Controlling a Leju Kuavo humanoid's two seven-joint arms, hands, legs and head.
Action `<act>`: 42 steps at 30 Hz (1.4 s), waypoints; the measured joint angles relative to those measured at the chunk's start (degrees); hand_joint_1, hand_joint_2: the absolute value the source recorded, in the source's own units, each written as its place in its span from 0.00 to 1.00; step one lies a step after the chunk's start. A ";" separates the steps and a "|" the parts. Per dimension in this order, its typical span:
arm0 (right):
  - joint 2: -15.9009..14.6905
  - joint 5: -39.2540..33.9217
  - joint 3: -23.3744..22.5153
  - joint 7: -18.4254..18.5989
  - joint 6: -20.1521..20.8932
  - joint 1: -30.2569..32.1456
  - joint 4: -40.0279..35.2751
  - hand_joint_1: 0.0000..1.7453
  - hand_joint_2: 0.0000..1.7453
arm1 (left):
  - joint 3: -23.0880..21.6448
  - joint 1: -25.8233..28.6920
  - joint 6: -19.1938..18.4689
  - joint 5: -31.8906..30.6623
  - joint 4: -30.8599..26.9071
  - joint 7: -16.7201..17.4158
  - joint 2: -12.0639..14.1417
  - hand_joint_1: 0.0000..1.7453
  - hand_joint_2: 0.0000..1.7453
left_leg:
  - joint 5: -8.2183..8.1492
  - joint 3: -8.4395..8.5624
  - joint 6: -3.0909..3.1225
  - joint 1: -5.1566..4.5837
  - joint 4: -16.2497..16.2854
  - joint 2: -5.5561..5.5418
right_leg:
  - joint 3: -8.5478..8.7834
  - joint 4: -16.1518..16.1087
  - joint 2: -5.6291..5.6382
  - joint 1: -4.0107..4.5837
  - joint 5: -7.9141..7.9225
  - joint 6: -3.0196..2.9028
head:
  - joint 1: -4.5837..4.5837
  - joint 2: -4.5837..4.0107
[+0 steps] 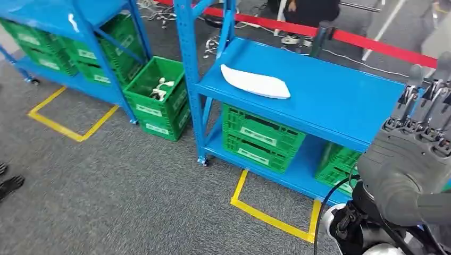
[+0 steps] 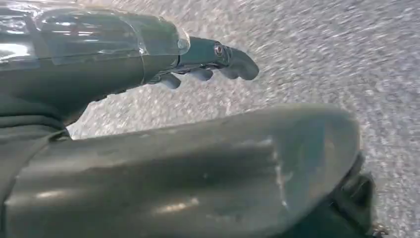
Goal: Take the parts from the cabinet and place them on the table.
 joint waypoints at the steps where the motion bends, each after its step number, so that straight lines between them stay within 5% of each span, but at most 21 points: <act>1: -0.04 0.00 0.00 0.00 0.00 -0.23 0.00 0.00 0.00 | -0.13 0.06 0.00 0.02 0.00 -0.02 -0.02 0.00 0.00 | -0.68 0.55 0.10 0.40 -1.10 -2.13 | -0.46 0.60 0.83 0.22 -0.29 0.43 | -0.40 0.00; 5: -0.17 0.02 0.15 0.33 0.00 -0.71 0.02 0.00 0.00 | -0.24 0.14 0.37 0.04 -0.02 -0.04 0.07 0.00 0.00 | -0.88 0.93 1.75 0.23 -1.40 1.48 | -1.03 0.20 4.08 -0.45 0.05 1.72 | -0.15 0.00; 7: -0.35 0.00 0.20 0.74 0.00 -1.41 0.09 0.00 0.00 | -0.24 0.11 0.50 0.02 -0.02 -0.20 0.02 0.00 0.00 | -1.15 1.37 2.35 -0.01 -1.52 3.50 | -2.91 3.89 -1.66 -0.01 -2.24 2.26 | 0.84 0.00; 9: -0.42 -0.15 0.28 0.92 0.00 -2.01 0.26 0.00 0.00 | -0.26 0.33 0.57 0.04 0.00 -0.15 0.04 0.00 0.00 | -1.53 1.57 2.81 -0.30 -1.51 5.85 | -7.57 12.59 -3.88 -0.18 -6.02 2.68 | 1.51 0.00; 11: -0.44 -0.57 0.53 1.33 0.00 -2.29 0.48 0.00 0.00 | -0.26 0.32 0.72 0.35 0.04 -0.17 0.26 0.00 0.00 | -1.96 1.76 2.84 -0.47 -1.48 7.88 | -10.44 17.53 -4.40 -0.17 -6.81 2.75 | 1.73 0.00; 14: -0.72 -0.92 0.79 1.75 0.00 -3.63 0.81 0.00 0.00 | -0.26 -0.30 0.72 0.00 0.00 -0.50 0.11 0.00 0.00 | -2.84 3.07 2.71 -0.92 -1.50 10.29 | -5.44 7.15 -5.39 0.12 0.81 1.57 | 2.49 0.00; 15: -0.83 -1.14 0.81 1.77 0.00 -4.02 0.87 0.00 0.00 | -0.26 -0.49 0.74 0.00 -0.02 -0.48 -0.07 0.00 0.00 | -3.13 3.41 2.67 -0.92 -1.60 10.80 | -3.24 2.45 -7.16 0.66 2.34 0.69 | 2.58 0.00; 16: -0.94 -1.18 0.85 1.79 0.00 -4.28 0.98 0.00 0.00 | -0.24 -0.71 0.79 0.00 -0.02 -0.48 -0.33 0.00 0.00 | -3.28 3.48 2.44 -1.10 -1.74 11.27 | -2.37 1.87 -9.36 1.30 1.03 0.08 | 2.19 -0.02; 20: -1.29 -1.16 1.25 1.81 0.00 -4.84 1.27 0.00 0.00 | -0.28 -0.92 0.85 0.02 -0.02 -0.44 -0.70 0.00 0.00 | -3.46 4.30 1.45 -1.28 -2.37 13.50 | -2.12 0.08 -7.32 1.58 1.07 -0.46 | 2.80 0.00; 22: -1.33 -1.14 1.31 1.81 0.00 -5.13 1.29 0.00 0.00 | -0.28 -1.19 0.85 0.00 -0.04 -0.53 -0.68 0.00 0.00 | -4.86 3.66 0.74 -0.73 -0.47 4.72 | -1.00 -1.17 -6.56 0.67 1.54 -0.44 | 2.45 0.00; 25: -1.31 -1.05 1.57 1.81 0.00 -5.27 1.62 0.00 0.00 | -0.28 -0.74 0.59 -0.11 0.02 -0.39 -0.55 0.00 0.00 | -10.30 -3.81 0.42 -0.71 12.68 4.28 | -0.89 -1.11 -4.74 0.56 1.41 -0.73 | 1.36 0.00; 26: -1.29 -1.03 1.64 1.84 0.00 -5.10 1.73 0.00 0.00 | -0.28 -0.51 0.44 -0.20 0.02 -0.28 -0.50 0.00 0.00 | -10.33 -5.81 0.31 -0.72 15.28 4.60 | -0.87 -1.06 -3.86 0.55 1.33 -0.78 | 1.05 0.00; 29: -1.29 -1.20 1.62 1.92 0.00 -4.56 1.92 0.00 0.00 | -0.31 -0.31 0.42 -0.39 0.02 -0.20 -0.48 0.00 0.00 | -2.62 -3.78 0.26 -0.52 7.30 4.44 | -0.37 -0.66 -1.31 0.29 0.76 -0.32 | 0.57 0.00; 30: -1.27 -1.33 1.62 1.92 0.00 -4.55 1.92 0.00 0.00 | -0.31 -0.31 0.42 -0.48 0.02 -0.20 -0.46 0.00 0.00 | 0.50 -1.64 0.18 -0.19 2.04 2.38 | -0.22 -0.28 -0.63 0.17 0.35 -0.02 | 0.33 0.00; 31: -1.29 -1.38 1.62 1.92 0.00 -4.43 1.95 0.00 0.00 | -0.31 -0.26 0.42 -0.52 0.02 -0.17 -0.44 0.00 0.00 | -0.19 -0.84 0.29 0.41 0.52 -2.14 | -0.49 -0.02 -0.15 0.02 0.02 0.31 | 0.07 0.00; 32: -1.33 -1.64 1.64 1.92 0.00 -4.57 2.07 0.00 0.00 | -0.28 -0.21 0.42 -0.57 0.00 -0.20 -0.46 0.00 0.00 | -0.38 -0.46 0.42 0.67 -1.04 -2.67 | -1.03 0.84 0.80 0.10 -0.25 0.72 | -0.18 0.00; 35: -1.40 -1.79 1.64 1.92 0.00 -4.41 2.25 0.00 0.00 | -0.33 -0.04 0.52 -0.63 0.02 -0.13 -0.31 0.00 0.00 | -0.66 -0.06 1.51 0.04 -0.69 -0.02 | -1.37 0.18 3.53 -0.55 0.20 1.81 | -0.02 0.00; 36: -1.46 -1.84 1.64 1.92 0.00 -4.42 2.27 0.00 0.00 | -0.33 -0.13 0.52 -0.63 0.00 -0.15 -0.37 0.00 0.00 | -0.61 0.31 1.88 0.41 -1.08 1.13 | -1.61 0.38 3.18 -0.50 -0.08 1.99 | -0.06 0.00; 38: -1.68 -1.86 1.64 1.92 0.00 -4.84 2.34 0.00 0.00 | -0.33 -0.25 0.52 -0.63 -0.02 -0.20 -0.44 0.00 0.00 | -1.01 0.97 2.63 0.21 -1.20 3.33 | -3.75 4.81 -2.98 -0.02 -2.47 2.70 | 1.01 0.00; 40: -1.66 -1.86 1.66 1.92 0.00 -4.64 2.54 0.00 0.00 | -0.33 -0.01 0.48 -0.63 0.00 -0.17 -0.37 0.00 0.00 | -1.52 1.23 2.87 -0.04 -1.20 5.93 | -8.98 14.34 -4.36 -0.20 -6.40 3.10 | 1.44 0.00; 42: -1.68 -1.84 1.66 2.08 0.00 -4.49 2.78 0.00 0.00 | -0.33 0.12 0.48 -0.63 0.02 -0.15 -0.28 0.00 0.00 | -2.03 1.57 2.84 -0.19 -1.18 8.23 | -11.54 18.31 -4.59 -0.19 -6.30 3.10 | 1.93 0.00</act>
